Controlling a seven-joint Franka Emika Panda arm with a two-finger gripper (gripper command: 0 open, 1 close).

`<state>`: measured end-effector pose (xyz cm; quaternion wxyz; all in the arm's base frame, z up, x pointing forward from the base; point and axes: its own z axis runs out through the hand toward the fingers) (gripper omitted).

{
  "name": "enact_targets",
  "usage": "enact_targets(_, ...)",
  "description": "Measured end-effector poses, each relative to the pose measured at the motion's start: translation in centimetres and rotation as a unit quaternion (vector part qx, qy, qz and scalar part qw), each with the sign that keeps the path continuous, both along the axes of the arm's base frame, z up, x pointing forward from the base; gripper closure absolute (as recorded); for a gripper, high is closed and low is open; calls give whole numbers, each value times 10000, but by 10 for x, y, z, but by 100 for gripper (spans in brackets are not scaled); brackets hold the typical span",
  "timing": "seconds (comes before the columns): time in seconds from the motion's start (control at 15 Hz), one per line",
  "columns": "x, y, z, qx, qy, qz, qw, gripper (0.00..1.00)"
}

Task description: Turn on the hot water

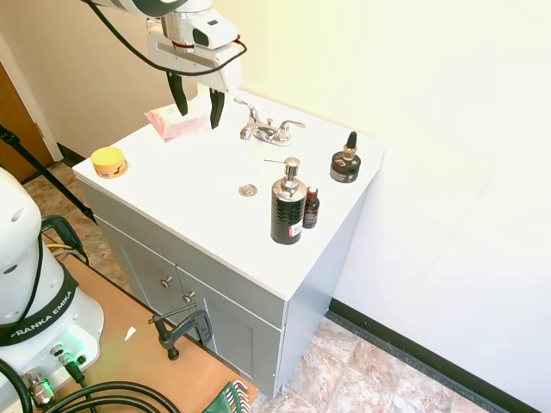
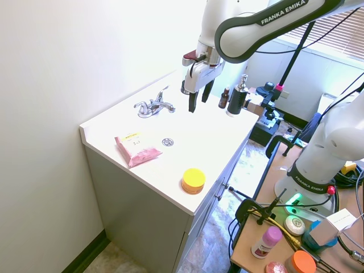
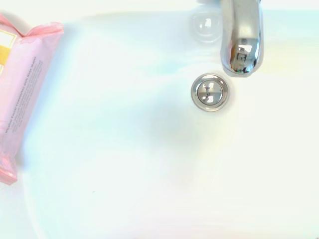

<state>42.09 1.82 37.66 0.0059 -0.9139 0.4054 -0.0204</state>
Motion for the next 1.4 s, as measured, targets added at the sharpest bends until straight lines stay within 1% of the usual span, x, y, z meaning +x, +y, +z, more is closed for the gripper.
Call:
enact_targets(0.13, 2, 0, 0, -9, -46, -11, 10000, 0)
enact_targets(0.27, 10, 6, 1, -90, -176, -84, 9998, 0)
enact_targets(0.33, 19, 15, 0, -189, -304, -216, 9991, 0)
enact_targets(0.4, 31, 27, 0, -315, -520, -368, 9975, 0)
enact_targets(0.53, 57, 49, -6, -566, -1068, -517, 9913, 0)
enact_targets(0.67, 76, 62, -13, -811, -1496, -583, 9837, 0)
enact_targets(0.8, 94, 69, -15, -880, -1860, -632, 9766, 0)
enact_targets(0.87, 103, 74, -17, -878, -2021, -645, 9733, 0)
enact_targets(1.0, 122, 81, -20, -870, -2372, -697, 9650, 0)
enact_targets(1.07, 131, 82, -23, -906, -2483, -758, 9615, 0)
enact_targets(1.2, 147, 82, -32, -963, -2593, -796, 9577, 0)
enact_targets(1.27, 153, 83, -39, -978, -2594, -802, 9575, 0)
enact_targets(1.4, 161, 82, -51, -1010, -2541, -792, 9586, 0)
